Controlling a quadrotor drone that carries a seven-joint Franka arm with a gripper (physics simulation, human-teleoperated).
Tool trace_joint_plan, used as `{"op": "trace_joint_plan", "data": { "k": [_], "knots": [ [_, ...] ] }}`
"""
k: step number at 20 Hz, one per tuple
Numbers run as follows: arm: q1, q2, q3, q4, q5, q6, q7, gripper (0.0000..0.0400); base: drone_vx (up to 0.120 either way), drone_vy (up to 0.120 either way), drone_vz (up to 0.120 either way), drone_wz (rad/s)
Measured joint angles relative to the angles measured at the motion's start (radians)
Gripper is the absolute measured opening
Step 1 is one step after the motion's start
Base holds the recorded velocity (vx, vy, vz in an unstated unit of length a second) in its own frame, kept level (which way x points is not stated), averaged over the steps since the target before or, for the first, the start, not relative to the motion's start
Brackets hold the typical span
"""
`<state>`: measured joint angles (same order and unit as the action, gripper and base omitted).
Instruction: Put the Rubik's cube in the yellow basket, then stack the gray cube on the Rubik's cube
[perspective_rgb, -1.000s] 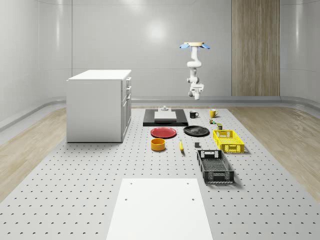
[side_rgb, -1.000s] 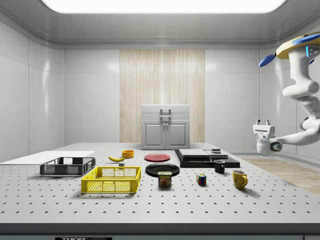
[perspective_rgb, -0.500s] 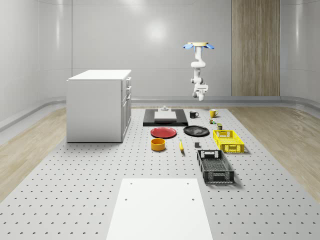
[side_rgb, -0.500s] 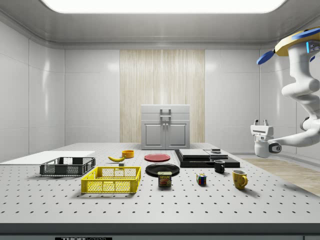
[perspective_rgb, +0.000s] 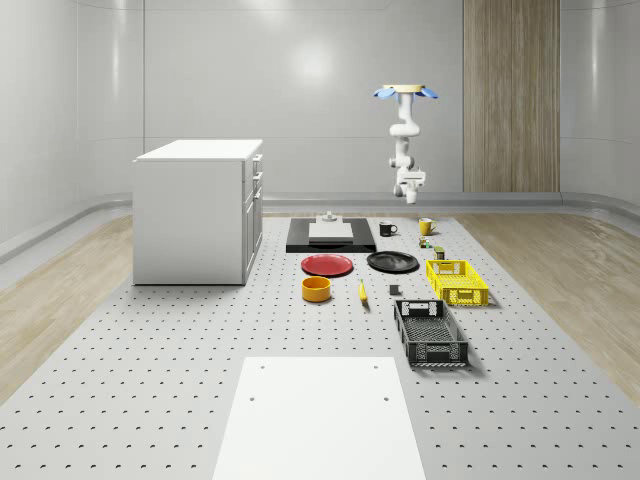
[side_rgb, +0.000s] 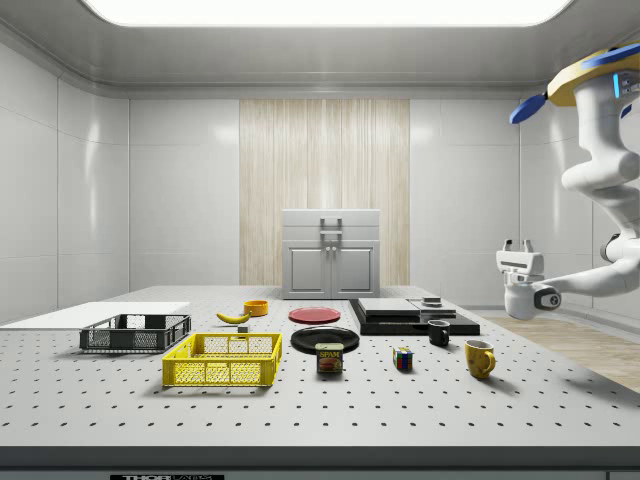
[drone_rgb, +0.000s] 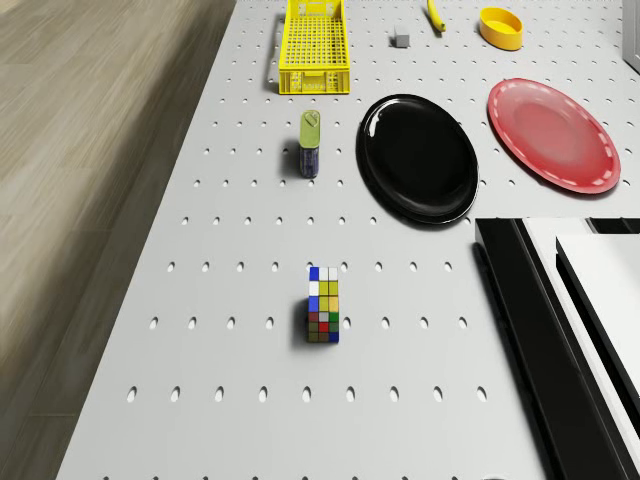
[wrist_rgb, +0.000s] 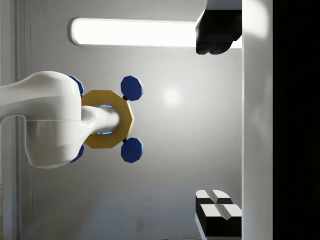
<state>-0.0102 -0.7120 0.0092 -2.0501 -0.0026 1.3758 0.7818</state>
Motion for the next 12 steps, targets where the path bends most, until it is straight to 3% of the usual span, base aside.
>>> {"op": "trace_joint_plan", "data": {
  "k": [12],
  "knots": [
    [-0.009,-0.007,0.029,-0.007,-0.040,0.009,0.005,0.0400,0.120,0.120,0.000,0.000]
  ]
}}
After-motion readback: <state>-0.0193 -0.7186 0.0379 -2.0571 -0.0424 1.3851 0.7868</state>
